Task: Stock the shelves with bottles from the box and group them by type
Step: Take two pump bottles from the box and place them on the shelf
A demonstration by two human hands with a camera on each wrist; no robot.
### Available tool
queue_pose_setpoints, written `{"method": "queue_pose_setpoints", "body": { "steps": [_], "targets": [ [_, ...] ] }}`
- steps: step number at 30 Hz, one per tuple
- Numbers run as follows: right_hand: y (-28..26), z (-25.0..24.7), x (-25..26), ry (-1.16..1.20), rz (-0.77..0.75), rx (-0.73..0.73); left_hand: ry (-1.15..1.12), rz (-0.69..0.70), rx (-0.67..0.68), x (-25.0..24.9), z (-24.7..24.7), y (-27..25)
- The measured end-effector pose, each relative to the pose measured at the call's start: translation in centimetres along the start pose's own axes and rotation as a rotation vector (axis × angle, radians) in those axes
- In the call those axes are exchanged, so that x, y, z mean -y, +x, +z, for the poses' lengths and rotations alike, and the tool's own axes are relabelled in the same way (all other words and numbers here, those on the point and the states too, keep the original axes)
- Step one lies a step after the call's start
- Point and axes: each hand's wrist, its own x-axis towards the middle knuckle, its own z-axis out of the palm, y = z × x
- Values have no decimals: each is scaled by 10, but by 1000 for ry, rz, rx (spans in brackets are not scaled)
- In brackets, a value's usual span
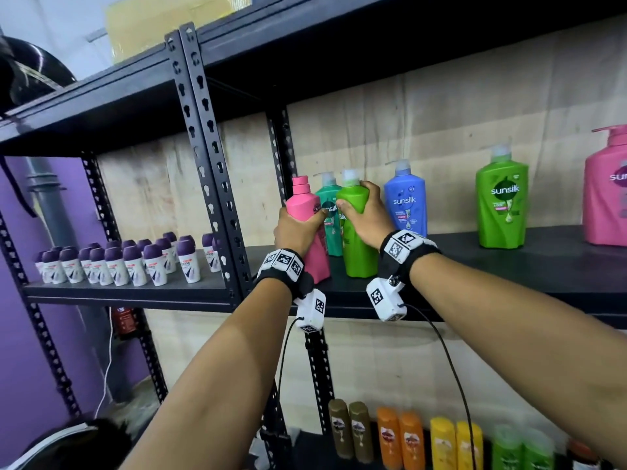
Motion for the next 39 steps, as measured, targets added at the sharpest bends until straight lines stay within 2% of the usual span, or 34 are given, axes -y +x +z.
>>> {"method": "queue_pose_setpoints", "body": {
  "steps": [11,20,26,31,35,39],
  "targets": [
    [-12,-4,3,-61,95,5,-52,8,114,19,-2,-33],
    [-44,-15,1,-131,81,61,31,42,82,30,-7,-71],
    [-77,-27,15,-271,27,61,109,66,30,31,-17,-89],
    [-114,-39,18,-304,-166,107,145,172,-18,32,-25,-119],
    [-148,-48,4,-376,-188,176,160,259,5,38,-25,-148],
    [-183,-53,-22,-424,-145,201,249,243,105,53,-13,-175]
  ]
}}
